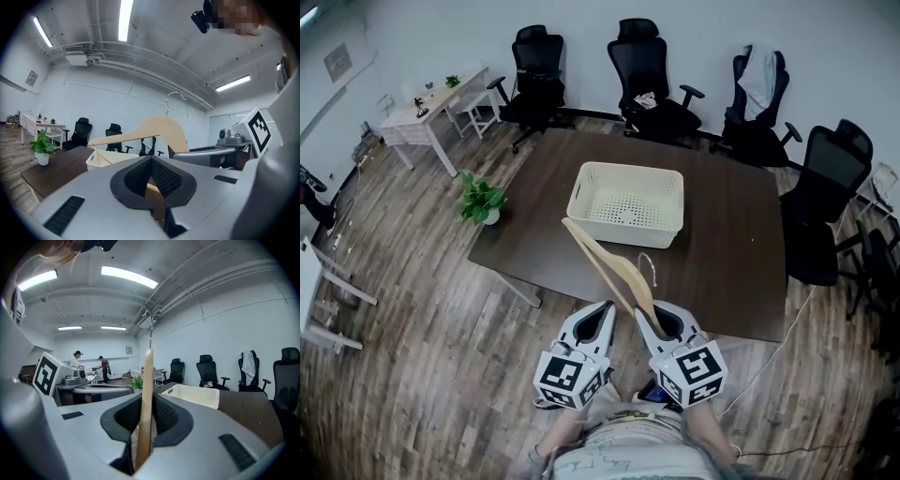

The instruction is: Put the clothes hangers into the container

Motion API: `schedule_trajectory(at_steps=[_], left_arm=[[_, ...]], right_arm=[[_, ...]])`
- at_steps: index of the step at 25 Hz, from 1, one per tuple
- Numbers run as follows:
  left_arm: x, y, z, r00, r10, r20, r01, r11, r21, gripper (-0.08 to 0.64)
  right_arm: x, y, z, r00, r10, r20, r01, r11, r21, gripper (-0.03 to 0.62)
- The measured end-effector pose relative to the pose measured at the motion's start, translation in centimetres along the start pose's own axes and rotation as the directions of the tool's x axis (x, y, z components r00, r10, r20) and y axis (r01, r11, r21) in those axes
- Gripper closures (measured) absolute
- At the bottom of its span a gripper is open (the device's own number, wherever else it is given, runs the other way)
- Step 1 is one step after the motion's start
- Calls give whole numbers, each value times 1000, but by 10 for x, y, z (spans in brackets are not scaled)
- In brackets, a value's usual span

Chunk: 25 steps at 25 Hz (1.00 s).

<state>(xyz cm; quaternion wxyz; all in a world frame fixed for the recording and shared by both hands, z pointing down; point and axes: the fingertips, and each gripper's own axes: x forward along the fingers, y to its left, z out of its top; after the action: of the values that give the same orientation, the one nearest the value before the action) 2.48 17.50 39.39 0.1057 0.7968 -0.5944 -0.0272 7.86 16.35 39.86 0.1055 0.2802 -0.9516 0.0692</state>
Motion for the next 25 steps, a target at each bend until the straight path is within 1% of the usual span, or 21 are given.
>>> schedule_trajectory(at_steps=[7, 14, 20, 25], left_arm=[[8, 34, 6, 999, -38, 1, 38, 999, 2, 549], [14, 60, 7, 997, -80, -12, 80, 997, 2, 549], [5, 83, 5, 996, -88, -20, 88, 996, -6, 549], [0, 93, 2, 996, -88, -26, 88, 996, -23, 549]], right_arm=[[37, 3, 7, 1000, -30, 6, 30, 1000, -4, 532], [62, -1, 4, 997, -82, -6, 82, 997, 15, 532], [74, 7, 3, 993, -116, -5, 116, 993, 28, 532], [79, 9, 3, 991, -130, -18, 130, 991, 28, 532]])
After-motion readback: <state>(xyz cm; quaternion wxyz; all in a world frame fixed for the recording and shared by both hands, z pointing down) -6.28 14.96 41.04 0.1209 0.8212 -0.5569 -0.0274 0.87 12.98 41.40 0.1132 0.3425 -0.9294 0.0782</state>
